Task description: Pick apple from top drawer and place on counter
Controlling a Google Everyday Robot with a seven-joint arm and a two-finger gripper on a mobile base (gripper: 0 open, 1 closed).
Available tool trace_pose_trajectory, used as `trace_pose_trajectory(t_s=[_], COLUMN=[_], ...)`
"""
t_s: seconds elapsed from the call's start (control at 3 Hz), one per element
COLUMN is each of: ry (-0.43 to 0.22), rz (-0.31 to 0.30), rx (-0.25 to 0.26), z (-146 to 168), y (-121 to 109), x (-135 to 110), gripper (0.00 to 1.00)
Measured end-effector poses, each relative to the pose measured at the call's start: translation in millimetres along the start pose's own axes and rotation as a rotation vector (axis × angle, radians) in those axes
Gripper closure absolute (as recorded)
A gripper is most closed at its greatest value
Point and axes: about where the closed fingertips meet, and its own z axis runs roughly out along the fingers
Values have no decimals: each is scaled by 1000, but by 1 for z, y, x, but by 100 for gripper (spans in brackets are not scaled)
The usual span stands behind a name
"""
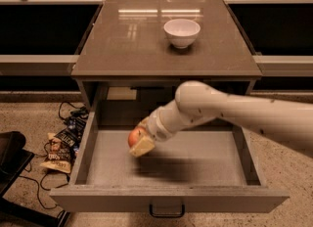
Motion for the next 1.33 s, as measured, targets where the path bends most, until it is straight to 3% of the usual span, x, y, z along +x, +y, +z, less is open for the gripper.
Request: trace_pose_trajectory(t_s=[0.33, 0.67, 1.0, 1.33], ry=[57, 124, 145, 115], rz=[-27, -11, -8, -34], rx=[16, -31, -57, -31], z=[-49, -77, -88, -132], y=[-38, -80, -91, -106], x=[-53, -107, -127, -169], gripper=[100, 100, 100, 100])
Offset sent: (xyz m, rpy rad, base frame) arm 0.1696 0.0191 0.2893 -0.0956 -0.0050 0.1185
